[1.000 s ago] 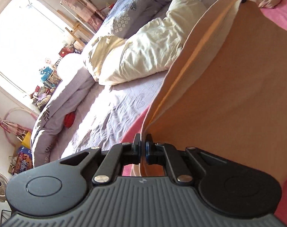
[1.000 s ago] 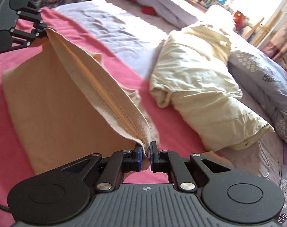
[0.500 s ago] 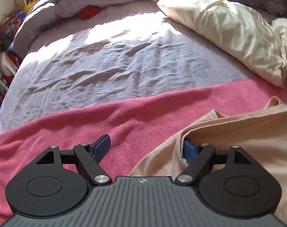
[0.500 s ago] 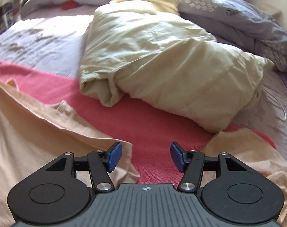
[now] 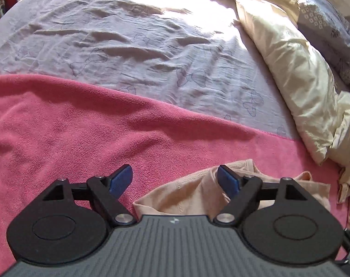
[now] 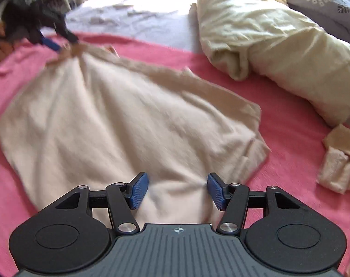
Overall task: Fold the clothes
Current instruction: 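Lay the folded hem on the shirt and open both grippers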
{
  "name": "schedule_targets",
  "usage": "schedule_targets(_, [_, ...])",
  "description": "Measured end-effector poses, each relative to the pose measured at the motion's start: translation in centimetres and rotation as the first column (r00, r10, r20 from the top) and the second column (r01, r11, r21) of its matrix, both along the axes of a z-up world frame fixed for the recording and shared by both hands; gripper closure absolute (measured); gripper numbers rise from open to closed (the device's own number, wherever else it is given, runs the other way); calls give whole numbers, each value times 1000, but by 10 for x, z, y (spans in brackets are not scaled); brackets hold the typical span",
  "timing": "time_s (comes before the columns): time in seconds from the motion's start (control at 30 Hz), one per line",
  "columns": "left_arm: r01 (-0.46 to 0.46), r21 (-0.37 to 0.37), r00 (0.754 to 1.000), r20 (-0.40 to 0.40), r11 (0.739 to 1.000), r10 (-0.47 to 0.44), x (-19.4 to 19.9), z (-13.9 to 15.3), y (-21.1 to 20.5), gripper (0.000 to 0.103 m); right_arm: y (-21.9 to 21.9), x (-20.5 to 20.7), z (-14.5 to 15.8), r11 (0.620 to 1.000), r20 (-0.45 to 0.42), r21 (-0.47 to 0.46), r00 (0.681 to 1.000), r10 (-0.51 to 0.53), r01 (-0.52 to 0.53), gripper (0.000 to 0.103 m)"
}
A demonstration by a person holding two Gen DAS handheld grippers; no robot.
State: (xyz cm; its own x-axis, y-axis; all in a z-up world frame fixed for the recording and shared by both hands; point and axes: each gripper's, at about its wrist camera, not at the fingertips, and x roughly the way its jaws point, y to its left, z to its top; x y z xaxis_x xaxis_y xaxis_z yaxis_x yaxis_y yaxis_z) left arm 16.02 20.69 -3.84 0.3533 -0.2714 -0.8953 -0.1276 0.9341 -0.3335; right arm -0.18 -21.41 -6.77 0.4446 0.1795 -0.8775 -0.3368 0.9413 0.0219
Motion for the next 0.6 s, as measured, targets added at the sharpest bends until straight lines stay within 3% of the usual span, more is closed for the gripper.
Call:
schedule_targets(0.07, [-114,-109,993,-26,988,111,-2,0,25,22,-15,-10,1,995,17,-28,995,-95,95,42])
schedule_targets(0.13, [-213,-199,977,-58,956,206,-4,2,48,22,-24,-21,11,987,44,-25,987,-155,156,42])
schedule_targets(0.23, [-67,-79,998,9,995,68,-38,17,34,22,-27,-46,29,989,59,-11,987,-149,150,42])
schedule_targets(0.33, [125,41,990,53,991,-128,-91,28,1,22,-21,-71,39,994,21,24,994,-106,105,42])
schedule_targets(0.4, [264,110,961,61,958,-271,-136,33,-24,22,-13,-81,39,996,-8,42,997,-79,79,44])
schedule_targets(0.47, [390,199,914,37,899,-405,-176,27,-53,22,-4,-86,37,996,-19,60,998,-63,64,46])
schedule_targets(0.5, [437,231,891,25,869,-454,-191,23,-65,22,0,-87,36,995,-19,73,998,-62,63,53])
schedule_targets(0.6, [516,299,841,4,803,-542,-219,8,-91,21,9,-84,30,992,-32,110,998,-59,62,58])
